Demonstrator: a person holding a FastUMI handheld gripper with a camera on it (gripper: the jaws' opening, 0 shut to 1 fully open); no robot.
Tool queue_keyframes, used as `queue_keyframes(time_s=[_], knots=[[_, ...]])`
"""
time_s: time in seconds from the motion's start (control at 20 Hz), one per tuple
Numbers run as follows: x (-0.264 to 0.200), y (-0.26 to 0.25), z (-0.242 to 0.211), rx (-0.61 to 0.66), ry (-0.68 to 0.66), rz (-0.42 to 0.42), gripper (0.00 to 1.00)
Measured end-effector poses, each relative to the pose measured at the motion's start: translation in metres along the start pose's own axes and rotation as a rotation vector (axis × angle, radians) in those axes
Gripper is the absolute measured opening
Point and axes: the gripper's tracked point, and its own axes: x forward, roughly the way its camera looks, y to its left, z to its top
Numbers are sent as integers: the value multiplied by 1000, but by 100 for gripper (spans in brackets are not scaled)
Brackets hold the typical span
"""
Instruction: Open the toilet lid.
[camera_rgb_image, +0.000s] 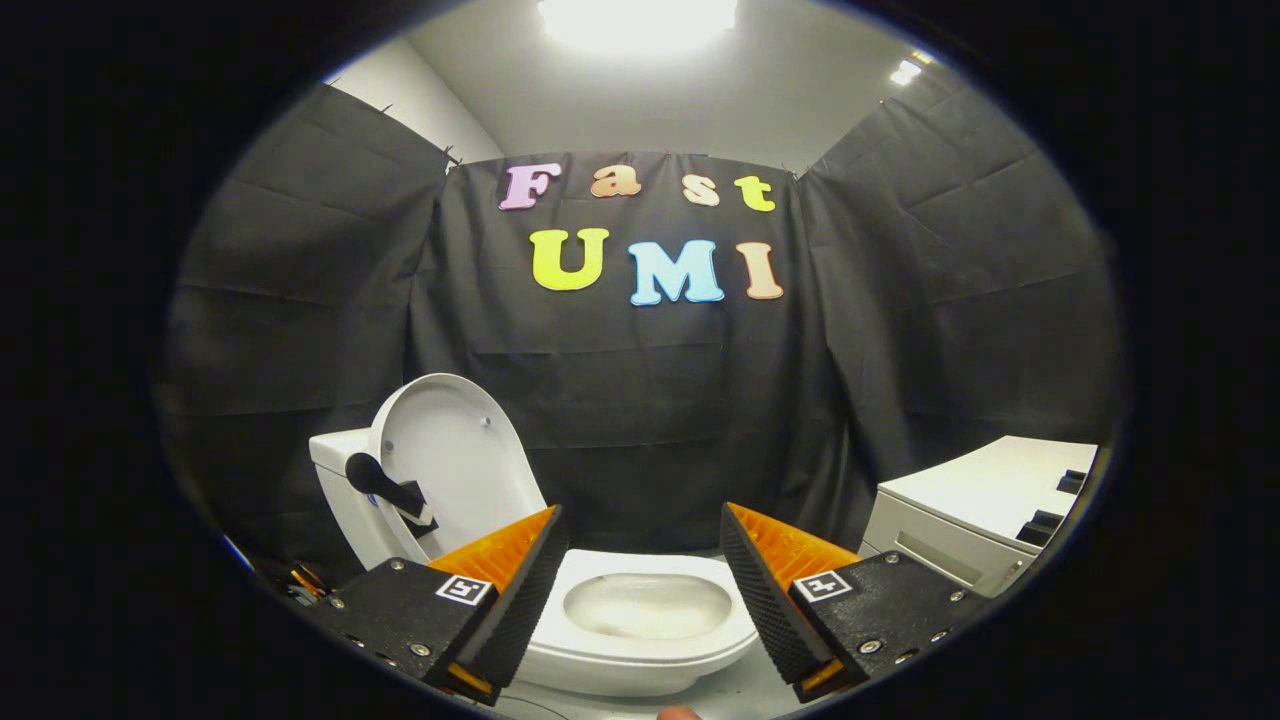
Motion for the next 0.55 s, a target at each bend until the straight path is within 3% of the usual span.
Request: queue_keyframes(time_s=[0.55], knots=[[-2,-3,-6,9,16,-6,94]])
